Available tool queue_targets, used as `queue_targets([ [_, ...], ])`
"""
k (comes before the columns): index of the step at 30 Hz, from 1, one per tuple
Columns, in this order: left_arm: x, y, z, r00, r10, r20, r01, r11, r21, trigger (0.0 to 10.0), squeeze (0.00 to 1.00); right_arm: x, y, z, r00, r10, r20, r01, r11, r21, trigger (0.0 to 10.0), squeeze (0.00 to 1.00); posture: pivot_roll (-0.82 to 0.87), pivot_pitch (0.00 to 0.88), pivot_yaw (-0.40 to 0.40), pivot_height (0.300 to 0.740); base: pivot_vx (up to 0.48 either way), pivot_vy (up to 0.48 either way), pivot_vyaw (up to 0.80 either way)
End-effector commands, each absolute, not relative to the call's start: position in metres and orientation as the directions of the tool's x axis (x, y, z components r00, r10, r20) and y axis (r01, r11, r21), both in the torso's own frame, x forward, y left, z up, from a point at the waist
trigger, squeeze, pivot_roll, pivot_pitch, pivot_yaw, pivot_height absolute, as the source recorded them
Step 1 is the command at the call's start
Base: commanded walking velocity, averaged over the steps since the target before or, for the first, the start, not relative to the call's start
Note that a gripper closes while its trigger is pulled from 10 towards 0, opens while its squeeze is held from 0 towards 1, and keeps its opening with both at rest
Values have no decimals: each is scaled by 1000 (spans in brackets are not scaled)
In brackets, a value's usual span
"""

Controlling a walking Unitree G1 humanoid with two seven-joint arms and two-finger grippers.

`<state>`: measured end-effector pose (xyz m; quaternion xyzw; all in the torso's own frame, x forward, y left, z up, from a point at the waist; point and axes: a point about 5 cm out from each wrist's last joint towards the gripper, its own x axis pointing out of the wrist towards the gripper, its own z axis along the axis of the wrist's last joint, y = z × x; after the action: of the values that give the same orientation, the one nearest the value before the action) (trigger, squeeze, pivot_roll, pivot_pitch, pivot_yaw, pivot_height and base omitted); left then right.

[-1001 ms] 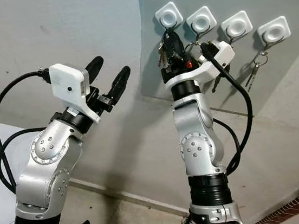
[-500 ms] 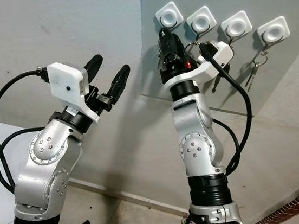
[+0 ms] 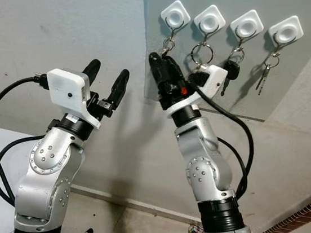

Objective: Hang keys on a hook

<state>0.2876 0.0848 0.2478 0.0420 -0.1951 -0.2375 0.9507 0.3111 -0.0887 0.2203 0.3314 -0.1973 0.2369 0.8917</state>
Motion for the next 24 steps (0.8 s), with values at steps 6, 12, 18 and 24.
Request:
queue_targets([
  [6, 287, 89, 232, 844, -429, 321, 389, 903, 183, 10000, 0, 302, -86, 188, 789, 460, 408, -595, 736, 323, 10000, 0, -91, 38, -84, 740, 0, 0, 0],
  [12, 291, 97, 197, 902, -372, 220, 342, 925, 163, 10000, 0, 301, -97, 155, 812, 509, 285, -577, 773, 265, 10000, 0, -93, 35, -81, 740, 0, 0, 0],
  [18, 295, 109, 141, 955, -289, 70, 276, 949, 153, 10000, 0, 300, -109, 115, 841, 520, 152, -542, 813, 213, 10000, 0, -97, 27, -77, 740, 0, 0, 0],
  [24, 284, 107, 85, 938, -330, -105, 342, 931, 125, 10000, 0, 295, -125, 72, 884, 466, -14, -458, 874, 163, 10000, 0, -103, 21, -69, 740, 0, 0, 0],
])
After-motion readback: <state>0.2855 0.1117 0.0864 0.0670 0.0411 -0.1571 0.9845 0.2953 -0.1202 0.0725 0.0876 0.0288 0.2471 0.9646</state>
